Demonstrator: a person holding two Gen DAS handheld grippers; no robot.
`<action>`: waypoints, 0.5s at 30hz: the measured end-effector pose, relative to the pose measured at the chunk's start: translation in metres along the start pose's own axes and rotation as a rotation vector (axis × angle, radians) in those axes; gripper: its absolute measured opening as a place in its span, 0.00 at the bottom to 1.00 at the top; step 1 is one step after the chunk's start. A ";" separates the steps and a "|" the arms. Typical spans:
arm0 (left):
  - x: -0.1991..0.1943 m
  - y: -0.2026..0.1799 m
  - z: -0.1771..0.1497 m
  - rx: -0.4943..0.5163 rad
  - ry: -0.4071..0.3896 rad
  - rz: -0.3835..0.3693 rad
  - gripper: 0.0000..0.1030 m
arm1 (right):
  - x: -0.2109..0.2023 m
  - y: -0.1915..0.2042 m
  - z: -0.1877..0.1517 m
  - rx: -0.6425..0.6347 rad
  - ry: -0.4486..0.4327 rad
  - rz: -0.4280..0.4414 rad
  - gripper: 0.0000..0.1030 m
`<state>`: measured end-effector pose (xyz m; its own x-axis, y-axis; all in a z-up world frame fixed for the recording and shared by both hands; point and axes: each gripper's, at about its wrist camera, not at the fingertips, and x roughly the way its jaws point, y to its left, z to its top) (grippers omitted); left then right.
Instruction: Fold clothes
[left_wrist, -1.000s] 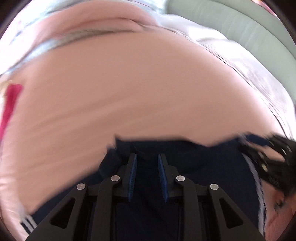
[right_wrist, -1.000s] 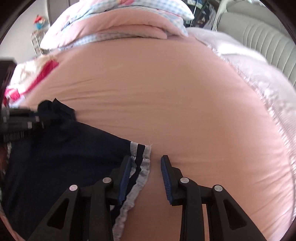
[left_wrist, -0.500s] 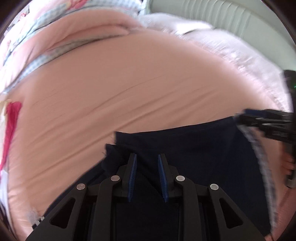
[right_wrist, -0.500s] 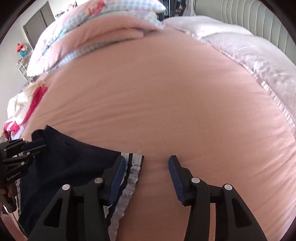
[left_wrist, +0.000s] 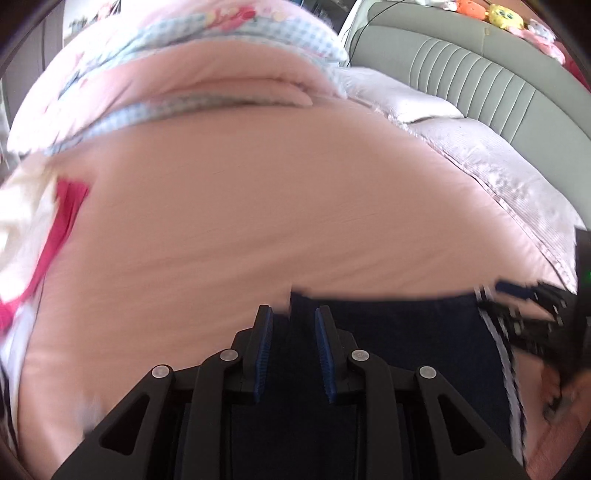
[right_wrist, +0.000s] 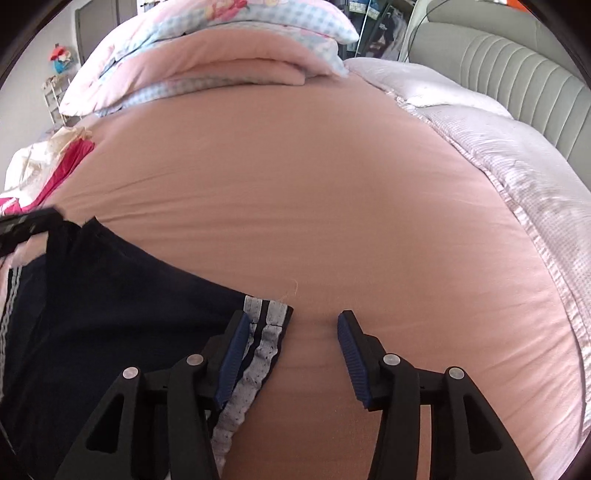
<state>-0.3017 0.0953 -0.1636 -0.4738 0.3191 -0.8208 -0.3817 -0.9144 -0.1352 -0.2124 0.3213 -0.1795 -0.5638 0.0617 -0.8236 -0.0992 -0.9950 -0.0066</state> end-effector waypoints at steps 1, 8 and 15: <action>-0.002 0.006 -0.009 -0.022 0.039 -0.029 0.21 | -0.006 0.004 0.001 -0.015 -0.009 0.020 0.48; 0.012 0.010 -0.032 0.023 0.116 -0.002 0.21 | 0.004 0.097 0.016 -0.245 0.179 0.334 0.48; 0.031 0.015 0.009 -0.014 0.022 0.084 0.21 | 0.025 0.122 0.037 -0.319 0.072 0.108 0.49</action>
<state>-0.3295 0.0939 -0.1861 -0.4860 0.2355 -0.8416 -0.3302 -0.9411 -0.0727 -0.2689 0.2042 -0.1806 -0.4968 -0.0395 -0.8670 0.2253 -0.9706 -0.0849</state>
